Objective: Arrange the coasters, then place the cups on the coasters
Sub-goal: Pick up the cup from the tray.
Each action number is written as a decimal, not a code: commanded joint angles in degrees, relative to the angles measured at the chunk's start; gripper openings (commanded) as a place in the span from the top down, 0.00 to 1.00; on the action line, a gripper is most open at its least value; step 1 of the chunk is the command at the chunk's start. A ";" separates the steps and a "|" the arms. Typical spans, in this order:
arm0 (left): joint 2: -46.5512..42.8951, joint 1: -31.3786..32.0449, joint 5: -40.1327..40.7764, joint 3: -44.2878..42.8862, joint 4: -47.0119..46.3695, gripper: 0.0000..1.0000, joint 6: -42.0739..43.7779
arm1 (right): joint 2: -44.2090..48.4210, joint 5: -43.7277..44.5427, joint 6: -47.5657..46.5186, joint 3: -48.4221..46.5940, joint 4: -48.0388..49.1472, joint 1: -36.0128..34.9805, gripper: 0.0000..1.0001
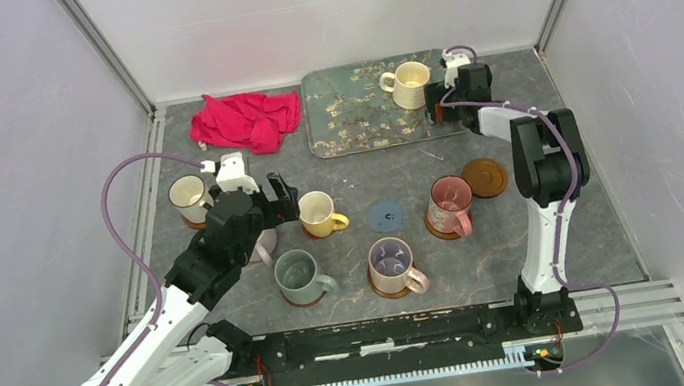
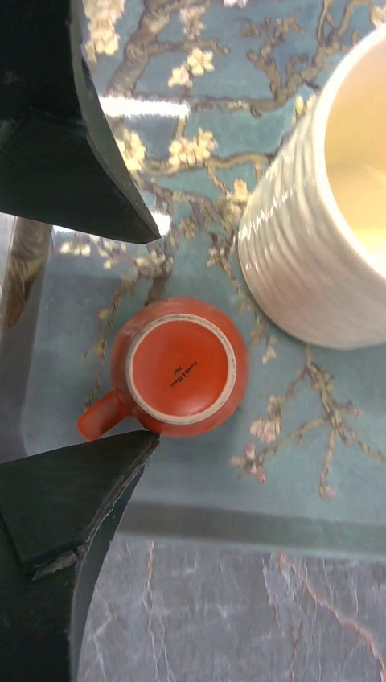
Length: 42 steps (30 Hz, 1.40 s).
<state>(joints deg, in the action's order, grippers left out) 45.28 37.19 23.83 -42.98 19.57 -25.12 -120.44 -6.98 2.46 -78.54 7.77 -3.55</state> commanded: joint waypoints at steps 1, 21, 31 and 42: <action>-0.11 -0.19 -0.02 0.00 -1.88 0.00 -1.24 | 3.94 2.08 2.35 -0.03 -1.66 -3.56 0.07; -0.58 -0.19 -0.28 0.04 -1.98 0.00 -1.33 | 4.43 8.10 7.56 -0.82 -7.62 -8.75 0.47; -0.54 -0.19 -0.19 0.08 -1.93 0.00 -1.34 | 4.48 7.15 9.43 -1.63 -9.67 -8.86 0.80; -0.22 -0.18 -0.23 0.18 -2.13 0.00 -1.80 | 5.77 -4.02 15.97 -3.28 -9.07 -9.54 1.00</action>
<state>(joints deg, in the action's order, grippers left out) 45.25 37.19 23.81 -42.89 19.55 -25.12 -118.65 -5.19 14.24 -79.64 -3.99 -12.67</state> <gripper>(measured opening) 0.994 0.073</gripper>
